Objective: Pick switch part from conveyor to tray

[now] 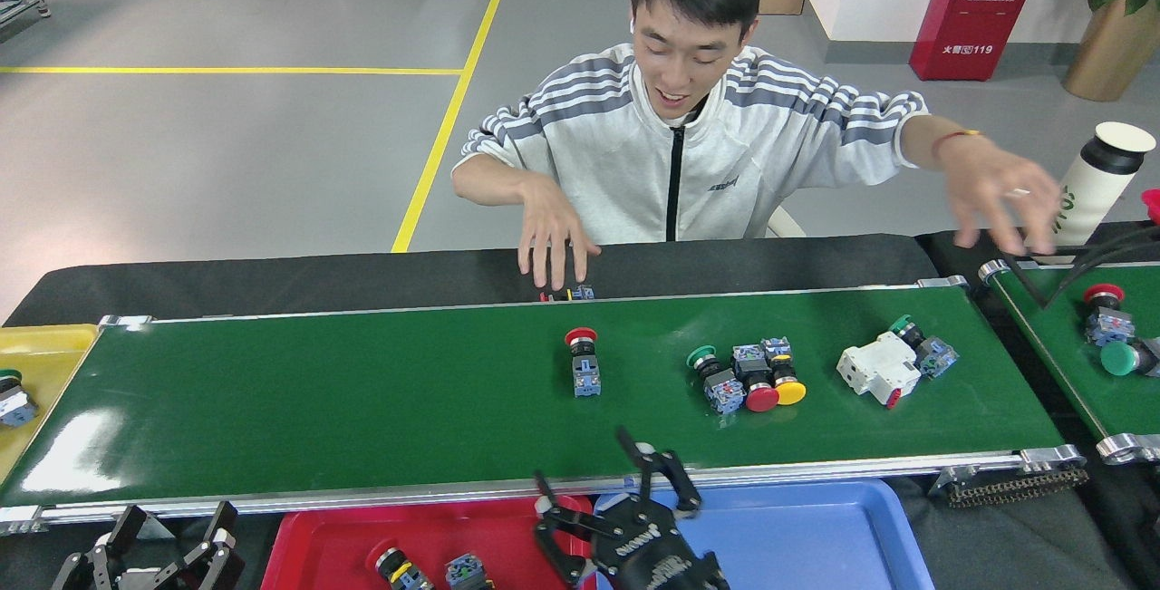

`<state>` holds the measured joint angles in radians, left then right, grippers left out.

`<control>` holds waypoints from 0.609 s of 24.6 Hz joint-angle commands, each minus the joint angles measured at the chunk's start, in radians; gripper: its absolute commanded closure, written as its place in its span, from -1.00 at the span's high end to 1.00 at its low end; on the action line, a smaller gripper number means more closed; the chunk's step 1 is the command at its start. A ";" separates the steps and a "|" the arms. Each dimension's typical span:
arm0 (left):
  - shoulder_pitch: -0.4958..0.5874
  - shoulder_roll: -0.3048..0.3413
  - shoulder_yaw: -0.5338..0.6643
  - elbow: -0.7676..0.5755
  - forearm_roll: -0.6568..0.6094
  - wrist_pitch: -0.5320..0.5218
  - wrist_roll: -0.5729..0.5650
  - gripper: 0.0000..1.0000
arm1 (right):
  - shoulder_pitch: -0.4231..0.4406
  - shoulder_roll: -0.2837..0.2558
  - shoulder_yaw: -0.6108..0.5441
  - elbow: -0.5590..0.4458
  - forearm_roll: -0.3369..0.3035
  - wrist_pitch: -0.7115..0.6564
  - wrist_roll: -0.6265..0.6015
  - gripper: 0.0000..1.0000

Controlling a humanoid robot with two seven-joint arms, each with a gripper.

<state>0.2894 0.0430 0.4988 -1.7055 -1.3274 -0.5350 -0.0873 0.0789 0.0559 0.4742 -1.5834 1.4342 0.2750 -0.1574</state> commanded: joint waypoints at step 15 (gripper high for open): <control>-0.441 -0.052 -0.448 0.308 -0.274 0.224 -0.088 1.00 | -0.200 0.045 -0.098 0.214 0.000 0.032 0.062 0.99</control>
<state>-0.1270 -0.0064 0.0634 -1.4072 -1.5989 -0.3817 -0.1545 -0.0977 0.0903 0.3755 -1.3668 1.4313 0.3320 -0.1091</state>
